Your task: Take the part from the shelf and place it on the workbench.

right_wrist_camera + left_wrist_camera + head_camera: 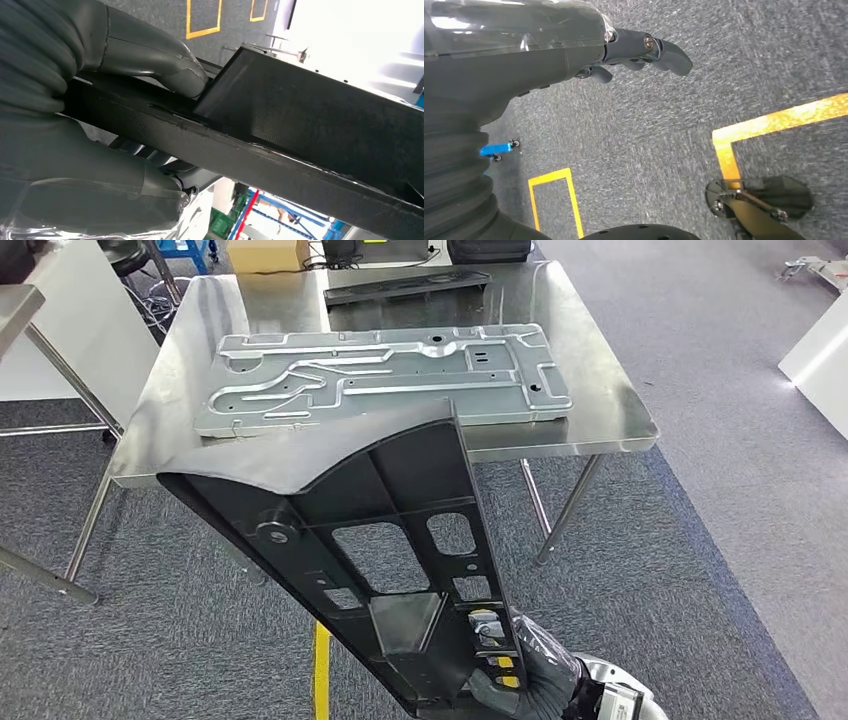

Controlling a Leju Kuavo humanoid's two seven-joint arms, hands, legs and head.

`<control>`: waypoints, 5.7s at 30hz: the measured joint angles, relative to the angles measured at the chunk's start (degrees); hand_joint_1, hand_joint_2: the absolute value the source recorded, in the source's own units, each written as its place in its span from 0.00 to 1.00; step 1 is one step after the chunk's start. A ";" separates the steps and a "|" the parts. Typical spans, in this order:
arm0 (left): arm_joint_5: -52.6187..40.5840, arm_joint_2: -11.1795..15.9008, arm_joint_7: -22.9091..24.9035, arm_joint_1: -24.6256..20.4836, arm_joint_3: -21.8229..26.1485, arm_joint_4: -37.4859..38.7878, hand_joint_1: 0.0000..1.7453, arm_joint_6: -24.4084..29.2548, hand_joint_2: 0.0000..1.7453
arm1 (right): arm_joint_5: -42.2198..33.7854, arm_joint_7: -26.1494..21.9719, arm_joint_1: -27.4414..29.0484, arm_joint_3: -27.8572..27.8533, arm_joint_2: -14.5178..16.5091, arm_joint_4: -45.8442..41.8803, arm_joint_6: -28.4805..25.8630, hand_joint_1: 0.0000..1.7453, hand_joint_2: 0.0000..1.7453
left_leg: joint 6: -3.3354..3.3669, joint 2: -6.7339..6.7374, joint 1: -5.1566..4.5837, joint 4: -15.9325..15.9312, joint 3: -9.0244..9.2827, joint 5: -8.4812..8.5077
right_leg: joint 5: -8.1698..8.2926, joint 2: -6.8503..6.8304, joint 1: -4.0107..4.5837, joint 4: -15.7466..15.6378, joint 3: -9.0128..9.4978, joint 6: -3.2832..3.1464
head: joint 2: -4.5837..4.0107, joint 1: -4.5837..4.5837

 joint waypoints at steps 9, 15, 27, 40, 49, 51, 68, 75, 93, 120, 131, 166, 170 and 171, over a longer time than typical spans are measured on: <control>0.33 0.04 -0.52 -0.45 0.03 0.00 0.00 0.02 1.00 | -0.11 -0.05 -0.46 0.01 -0.28 0.32 0.46 1.00 1.00 | -3.33 0.17 0.25 4.41 1.02 -3.56 | 4.28 -0.30 0.33 -10.37 4.93 -2.86 | 0.00 0.02; 0.42 0.04 0.17 -0.29 0.11 0.00 0.00 -0.03 1.00 | -0.12 0.03 -0.77 0.04 -0.33 0.39 0.66 1.00 1.00 | -2.71 0.18 0.02 14.60 -9.12 -5.86 | 1.89 -0.08 1.08 -10.45 7.65 -3.63 | 0.00 0.00; 0.45 -0.11 0.45 -0.23 0.51 0.00 0.00 -0.12 1.00 | -0.12 0.54 -1.49 0.12 -0.06 0.70 0.59 1.00 1.00 | 0.60 -0.15 -0.59 -0.03 -2.53 2.41 | -4.89 0.08 0.92 1.51 3.70 -0.87 | 0.00 0.02; 0.13 -0.10 0.09 -0.42 0.88 0.00 0.00 -0.15 1.00 | -0.12 0.64 -0.79 0.11 -0.36 0.31 -0.03 1.00 1.00 | -3.00 -0.02 -0.17 6.48 -1.31 -3.42 | 4.26 -0.36 0.46 -10.21 4.62 -3.21 | 0.00 0.10; -0.15 0.05 0.54 -0.05 0.92 -0.01 0.00 -0.07 1.00 | 0.08 0.84 -0.43 0.13 -0.43 -0.15 -0.20 1.00 1.00 | -1.52 0.09 -0.82 3.57 -7.20 2.56 | 0.01 0.00 1.03 -10.40 9.63 -3.07 | 0.00 0.10; -0.16 0.12 0.63 -0.02 0.94 -0.02 0.00 -0.08 1.00 | 0.10 0.92 -0.30 0.13 -0.43 -0.19 -0.19 1.00 1.00 | -0.88 0.04 -1.06 2.18 -6.67 2.48 | -0.20 0.12 1.08 -10.26 10.33 -2.34 | 0.00 0.09; 0.54 -0.26 -1.73 -0.31 1.11 0.00 0.00 -1.61 1.00 | -5.54 4.68 -3.35 -1.81 -0.10 0.26 4.44 1.00 1.00 | -0.31 -0.33 -0.67 0.82 -0.31 -0.29 | 3.21 -0.26 0.98 -9.75 2.83 -1.18 | 0.00 0.13; 0.47 -0.14 -4.28 -1.21 1.14 -0.02 0.00 -4.57 1.00 | -18.89 15.15 -19.26 -6.27 -0.27 4.01 8.56 1.00 1.00 | -3.00 -0.08 -0.47 14.64 -7.34 -6.95 | 5.19 -0.11 0.39 -10.35 3.80 -3.35 | 0.00 0.08; 0.26 0.04 -5.14 -1.10 1.18 -0.02 0.00 -5.67 1.00 | -9.83 19.70 -52.06 -6.71 2.30 24.24 -1.58 1.00 1.00 | 0.27 -0.04 -0.26 0.83 -4.75 3.04 | -0.24 -0.11 0.49 4.90 -4.44 -0.69 | 0.00 0.09; -0.79 0.50 -5.15 -1.74 1.11 0.00 0.00 -6.38 1.00 | 57.46 14.47 -65.10 13.91 3.20 73.42 -40.87 1.00 1.00 | -0.19 -0.34 0.48 0.99 -6.18 4.16 | 1.37 -0.41 0.69 -2.28 -0.95 -0.28 | 0.00 0.04; -0.38 0.16 -5.79 -1.32 1.25 0.02 0.00 -6.58 1.00 | 59.16 16.98 -60.85 14.74 7.44 83.29 -42.81 0.25 0.25 | -0.57 -0.31 -0.83 1.06 -5.70 3.41 | 7.14 -0.48 2.16 -11.03 1.99 -3.25 | 0.00 0.04; 0.97 -0.08 -4.42 0.72 2.99 0.09 0.00 -6.76 0.00 | 58.23 16.72 -65.73 6.85 9.16 67.21 -35.48 0.00 0.00 | -2.43 0.72 0.00 10.91 -8.52 -3.86 | 8.77 0.92 0.93 -11.37 0.96 -3.61 | 0.00 0.03; 0.63 -0.05 -4.50 0.84 3.03 0.09 0.00 -6.97 0.00 | 56.19 17.60 -63.97 3.71 9.11 60.88 -35.26 0.00 0.00 | -3.09 0.74 0.82 15.45 -7.69 -6.02 | 10.19 1.81 0.80 -11.12 -0.87 -3.29 | 0.00 0.02; 0.47 -0.03 -4.57 0.84 3.03 0.09 0.00 -7.11 0.00 | 55.29 17.95 -62.67 2.39 9.11 58.73 -35.52 0.00 0.00 | -3.12 0.75 0.94 11.58 -5.06 -4.48 | 10.51 2.05 0.72 -11.01 -1.22 -3.07 | 0.00 0.02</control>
